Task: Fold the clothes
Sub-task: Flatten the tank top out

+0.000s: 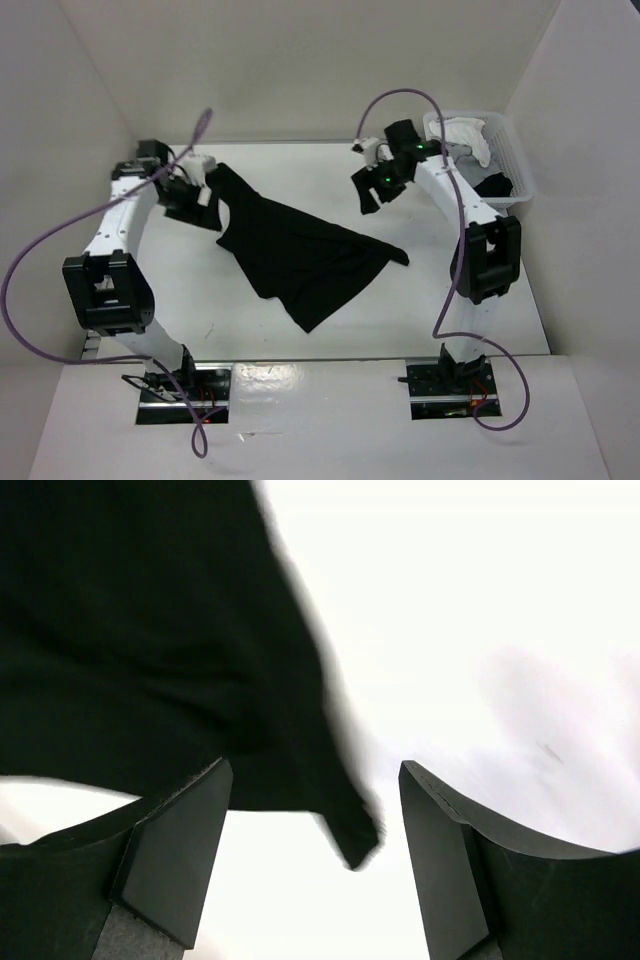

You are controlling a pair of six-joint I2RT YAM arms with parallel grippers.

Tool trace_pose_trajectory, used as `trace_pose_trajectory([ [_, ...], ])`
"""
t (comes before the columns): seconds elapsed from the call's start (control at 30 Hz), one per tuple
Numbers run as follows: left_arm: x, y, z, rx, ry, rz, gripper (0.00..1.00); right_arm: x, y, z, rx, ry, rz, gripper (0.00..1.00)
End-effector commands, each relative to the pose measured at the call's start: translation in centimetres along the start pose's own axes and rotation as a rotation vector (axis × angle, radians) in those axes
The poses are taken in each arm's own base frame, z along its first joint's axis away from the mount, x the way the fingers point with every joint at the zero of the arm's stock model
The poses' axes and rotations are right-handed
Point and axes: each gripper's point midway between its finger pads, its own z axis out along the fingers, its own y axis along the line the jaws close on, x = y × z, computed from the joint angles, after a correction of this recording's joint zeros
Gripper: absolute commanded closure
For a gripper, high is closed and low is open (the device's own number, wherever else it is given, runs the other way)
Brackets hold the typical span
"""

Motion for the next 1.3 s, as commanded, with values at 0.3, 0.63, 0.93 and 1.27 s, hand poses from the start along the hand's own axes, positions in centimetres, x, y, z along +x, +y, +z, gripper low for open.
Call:
trace_pose_trajectory([
  [0.3, 6.8, -4.0, 12.4, 0.108, 0.185, 0.042, 0.01, 3.2, -4.5, 4.3, 0.099, 0.069, -0.001, 0.23],
  [0.63, 8.8, -4.8, 16.3, 0.089, 0.273, 0.021, 0.03, 4.2, -5.7, 6.1, 0.127, 0.094, -0.027, 0.23],
  [0.93, 8.7, -5.3, 16.9, 0.115, 0.286, 0.009, 0.06, 5.6, -5.7, 6.1, 0.12, 0.153, -0.041, 0.23],
  [1.27, 10.6, -5.3, 17.2, 0.1, 0.353, 0.001, 0.16, 6.9, -3.3, 6.7, 0.042, 0.217, -0.083, 0.23],
])
